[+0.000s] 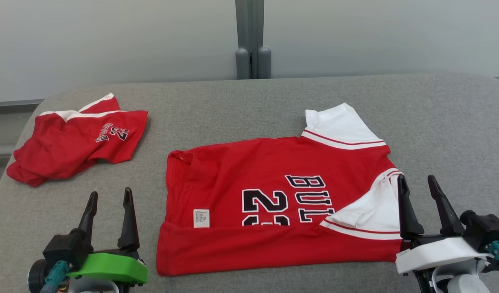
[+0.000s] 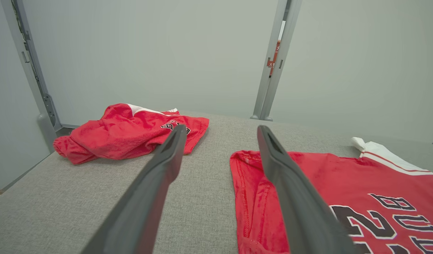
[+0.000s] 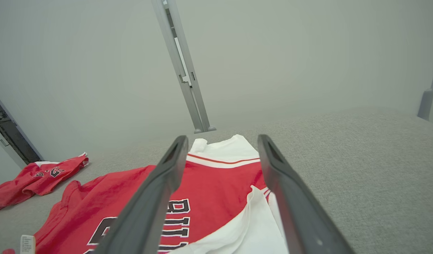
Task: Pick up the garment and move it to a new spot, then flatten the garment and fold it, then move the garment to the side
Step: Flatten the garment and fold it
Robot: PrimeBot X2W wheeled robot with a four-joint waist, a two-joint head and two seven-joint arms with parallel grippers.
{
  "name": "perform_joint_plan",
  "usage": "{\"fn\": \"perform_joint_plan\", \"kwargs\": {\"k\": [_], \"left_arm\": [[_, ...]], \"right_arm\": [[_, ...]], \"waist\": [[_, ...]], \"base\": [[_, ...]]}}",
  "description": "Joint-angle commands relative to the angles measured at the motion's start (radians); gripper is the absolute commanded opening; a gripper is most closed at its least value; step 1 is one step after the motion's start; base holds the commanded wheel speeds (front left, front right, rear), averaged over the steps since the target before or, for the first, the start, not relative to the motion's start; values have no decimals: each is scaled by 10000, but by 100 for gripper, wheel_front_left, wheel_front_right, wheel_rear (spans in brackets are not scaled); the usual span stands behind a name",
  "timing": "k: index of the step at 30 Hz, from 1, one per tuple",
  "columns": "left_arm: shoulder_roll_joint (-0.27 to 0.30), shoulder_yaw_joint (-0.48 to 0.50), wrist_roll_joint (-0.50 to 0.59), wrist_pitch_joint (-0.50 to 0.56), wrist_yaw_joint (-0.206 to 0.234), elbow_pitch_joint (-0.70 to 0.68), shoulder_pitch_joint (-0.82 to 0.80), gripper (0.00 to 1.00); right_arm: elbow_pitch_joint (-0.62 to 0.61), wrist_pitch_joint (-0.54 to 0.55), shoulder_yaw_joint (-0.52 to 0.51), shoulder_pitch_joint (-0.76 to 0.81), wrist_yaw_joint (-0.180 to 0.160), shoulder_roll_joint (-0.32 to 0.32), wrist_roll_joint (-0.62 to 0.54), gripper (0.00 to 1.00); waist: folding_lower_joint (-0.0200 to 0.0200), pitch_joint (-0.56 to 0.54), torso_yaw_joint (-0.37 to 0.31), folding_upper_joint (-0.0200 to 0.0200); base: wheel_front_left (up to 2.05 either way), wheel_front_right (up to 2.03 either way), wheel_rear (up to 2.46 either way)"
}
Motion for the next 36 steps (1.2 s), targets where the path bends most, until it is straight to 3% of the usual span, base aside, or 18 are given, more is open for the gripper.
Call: {"fn": "perform_joint_plan", "kwargs": {"k": [1,11,20,29,36], "left_arm": [[-89,95,213,-4,-92,31,26,100],[-424,589,818,-4,-472,350,22,100],[-361,675,936,-3,-803,1261,-1138,100],[-186,-546,618,590,-1046,3552,-4351,100],[-322,-1753,-361,1448,-1050,5094,-5991,100]], "right_arm": [[-126,-42,-10,135,-10,43,-145,100],[-260,-46,-40,215,-10,170,-471,100],[296,-47,453,-928,-10,-328,-542,100],[2169,204,1543,-4127,-11,-1497,-366,100],[3820,487,2484,-6283,-11,-1882,-138,100]], "waist": [[0,33,-15,0],[0,67,-24,0],[0,411,-111,0],[0,1561,-98,0],[0,2388,-155,0]], "base": [[0,0,0],[0,0,0],[0,0,0],[0,0,0],[0,0,0]]}}
